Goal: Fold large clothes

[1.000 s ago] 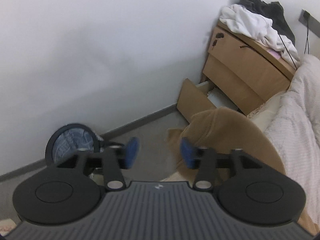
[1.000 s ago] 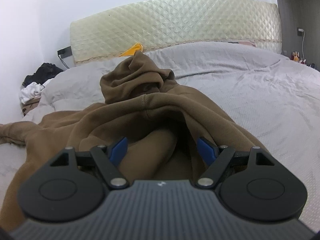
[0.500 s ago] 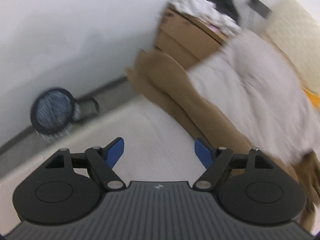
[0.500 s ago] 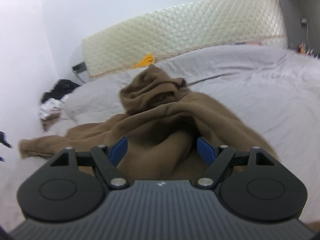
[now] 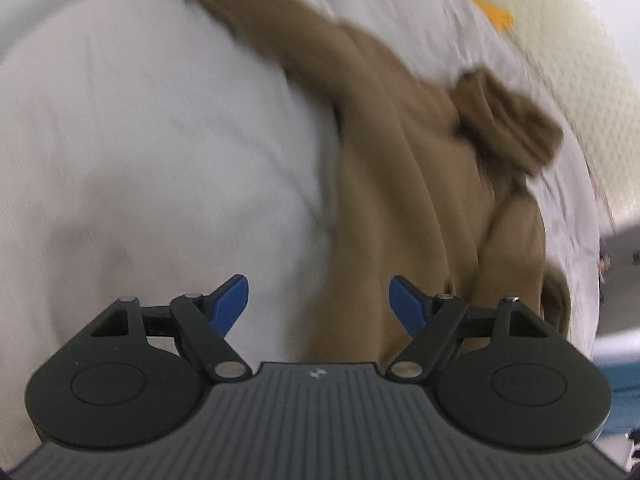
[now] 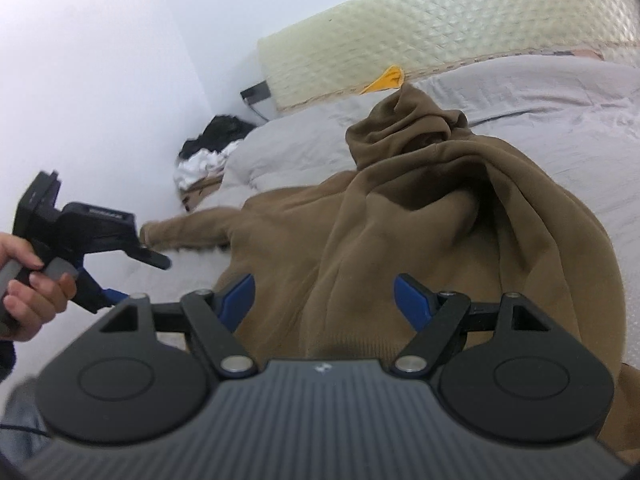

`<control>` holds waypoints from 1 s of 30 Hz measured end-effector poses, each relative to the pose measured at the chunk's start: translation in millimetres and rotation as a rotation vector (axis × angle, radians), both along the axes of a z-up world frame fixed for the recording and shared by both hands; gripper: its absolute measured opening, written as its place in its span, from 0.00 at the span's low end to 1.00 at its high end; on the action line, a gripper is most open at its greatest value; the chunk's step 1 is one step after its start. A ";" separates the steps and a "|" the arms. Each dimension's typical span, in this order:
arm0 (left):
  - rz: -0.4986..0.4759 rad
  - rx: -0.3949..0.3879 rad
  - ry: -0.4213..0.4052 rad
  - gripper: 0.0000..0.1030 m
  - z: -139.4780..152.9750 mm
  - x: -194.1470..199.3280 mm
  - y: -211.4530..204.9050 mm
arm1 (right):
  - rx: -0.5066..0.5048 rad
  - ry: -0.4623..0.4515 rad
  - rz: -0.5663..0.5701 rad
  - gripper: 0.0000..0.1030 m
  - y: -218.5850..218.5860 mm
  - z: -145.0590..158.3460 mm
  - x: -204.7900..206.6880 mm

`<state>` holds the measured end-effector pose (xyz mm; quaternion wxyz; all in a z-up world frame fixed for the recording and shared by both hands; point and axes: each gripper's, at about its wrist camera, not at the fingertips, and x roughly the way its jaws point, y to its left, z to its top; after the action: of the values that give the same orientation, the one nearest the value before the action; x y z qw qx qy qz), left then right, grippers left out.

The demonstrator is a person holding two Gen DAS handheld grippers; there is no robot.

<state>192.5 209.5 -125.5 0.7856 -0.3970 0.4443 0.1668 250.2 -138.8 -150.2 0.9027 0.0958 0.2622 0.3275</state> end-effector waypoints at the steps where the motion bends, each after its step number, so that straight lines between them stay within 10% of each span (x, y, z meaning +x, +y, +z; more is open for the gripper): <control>1: -0.013 -0.008 0.010 0.79 -5.2 -2.1 -12.8 | -0.033 -0.007 -0.004 0.76 0.5 -1.1 -4.0; 18: -0.158 0.027 0.126 0.86 -69.0 -2.2 -92.0 | -0.009 0.191 -0.067 0.85 -21.9 -26.7 12.8; 23: -0.161 0.104 0.133 0.47 -66.3 0.5 -103.7 | 0.025 0.259 -0.038 0.92 -20.9 -36.6 19.5; 30: -0.134 0.122 0.052 0.23 -41.9 -22.9 -99.2 | 0.049 0.256 -0.010 0.96 -16.1 -34.0 19.3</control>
<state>169.6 110.3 -167.4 0.8061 -0.3132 0.4790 0.1507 269.5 -154.9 -184.2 0.8610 0.1600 0.3666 0.3142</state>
